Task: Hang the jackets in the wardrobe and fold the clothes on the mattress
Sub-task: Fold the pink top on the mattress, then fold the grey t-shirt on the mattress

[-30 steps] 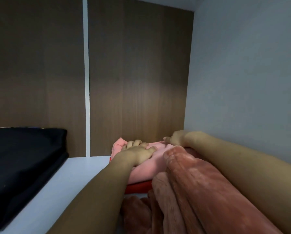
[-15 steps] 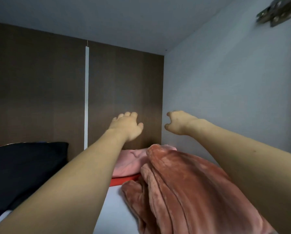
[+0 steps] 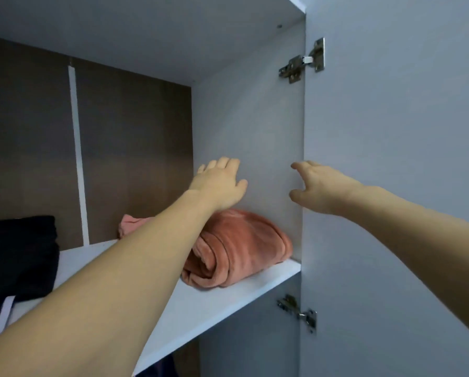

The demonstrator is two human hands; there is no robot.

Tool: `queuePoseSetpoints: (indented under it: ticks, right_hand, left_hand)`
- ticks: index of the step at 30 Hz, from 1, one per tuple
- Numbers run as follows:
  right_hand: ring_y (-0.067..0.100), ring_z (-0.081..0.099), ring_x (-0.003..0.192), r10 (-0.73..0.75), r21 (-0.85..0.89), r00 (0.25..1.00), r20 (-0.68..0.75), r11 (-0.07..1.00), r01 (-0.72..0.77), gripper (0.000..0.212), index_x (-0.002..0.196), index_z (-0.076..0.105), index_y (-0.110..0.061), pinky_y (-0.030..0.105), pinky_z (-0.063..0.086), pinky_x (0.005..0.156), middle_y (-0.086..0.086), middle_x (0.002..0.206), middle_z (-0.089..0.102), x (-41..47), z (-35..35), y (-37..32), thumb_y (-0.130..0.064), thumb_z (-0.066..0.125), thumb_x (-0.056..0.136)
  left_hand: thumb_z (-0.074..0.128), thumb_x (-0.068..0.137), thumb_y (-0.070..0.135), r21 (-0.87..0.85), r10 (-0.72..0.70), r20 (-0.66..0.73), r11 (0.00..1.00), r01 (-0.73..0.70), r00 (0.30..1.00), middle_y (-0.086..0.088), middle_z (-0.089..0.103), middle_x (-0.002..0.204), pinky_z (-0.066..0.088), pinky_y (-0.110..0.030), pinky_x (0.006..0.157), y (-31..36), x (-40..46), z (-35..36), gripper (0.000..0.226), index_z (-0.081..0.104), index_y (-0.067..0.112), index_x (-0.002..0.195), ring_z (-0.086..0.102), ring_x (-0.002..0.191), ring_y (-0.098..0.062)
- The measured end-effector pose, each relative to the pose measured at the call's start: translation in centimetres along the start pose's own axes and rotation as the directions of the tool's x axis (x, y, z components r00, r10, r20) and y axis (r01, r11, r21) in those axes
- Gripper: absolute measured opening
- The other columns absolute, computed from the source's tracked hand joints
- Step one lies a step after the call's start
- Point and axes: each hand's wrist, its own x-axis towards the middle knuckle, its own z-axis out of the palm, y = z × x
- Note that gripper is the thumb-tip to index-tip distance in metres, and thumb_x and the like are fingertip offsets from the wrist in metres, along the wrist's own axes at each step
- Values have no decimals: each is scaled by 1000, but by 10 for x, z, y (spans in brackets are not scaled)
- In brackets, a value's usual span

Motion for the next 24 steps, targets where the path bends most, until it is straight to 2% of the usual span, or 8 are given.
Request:
queuePoseSetpoints:
  ticks: [3,6,9,13,16,19,24]
  right_hand:
    - [27,32,142,69,12,997,-42,998,-69,71,153,24,-11,35,29,113,10,157,30,-55,-26,36,-35,54,93]
    - [26,27,144,84,-3,985,-149,996,-86,67,152,26,-10,33,23,116,8,158,28,-115,-50,73,-32,53,95]
    - [26,25,144,43,-93,966,-256,993,-69,64,151,30,-9,32,17,117,9,158,29,-179,-77,110,-30,54,95]
    - [26,29,142,34,-199,948,-316,975,-102,62,148,35,-6,38,19,121,11,154,34,-266,-120,166,-26,56,93]
    - [25,29,142,111,-235,941,-321,953,-192,62,149,34,-8,36,17,119,8,155,33,-335,-155,217,-26,56,93]
    - [25,27,143,228,-287,920,-319,902,-323,62,150,32,-9,32,16,118,6,157,30,-407,-190,272,-28,53,95]
    - [22,25,145,431,-305,832,-350,787,-536,63,151,30,-11,30,16,118,4,158,29,-522,-241,354,-28,54,95]
  left_hand:
    - [45,99,43,-100,69,-93,992,-78,993,-10,37,153,24,-47,117,52,-19,-5,59,34,14,150,35,139,-32]
    - [49,98,39,-169,139,-206,970,-175,969,-11,37,153,24,-45,117,113,-37,-16,60,35,11,149,35,138,-32]
    - [52,97,36,-227,224,-314,926,-302,923,-13,36,153,24,-44,116,184,-52,-32,60,36,9,148,34,139,-32]
    - [51,96,38,-247,358,-406,843,-478,841,-10,32,155,21,-48,118,292,-73,-56,64,32,11,151,28,140,-31]
    - [49,96,37,-250,427,-465,777,-577,776,-11,31,154,15,-50,120,381,-86,-76,65,31,10,152,26,141,-31]
    - [47,96,37,-306,463,-482,707,-638,744,-9,28,155,8,-50,122,475,-102,-92,64,27,12,153,22,144,-29]
    - [45,97,36,-432,512,-485,565,-703,709,-4,28,154,5,-48,123,631,-135,-103,62,26,15,152,22,143,-26]
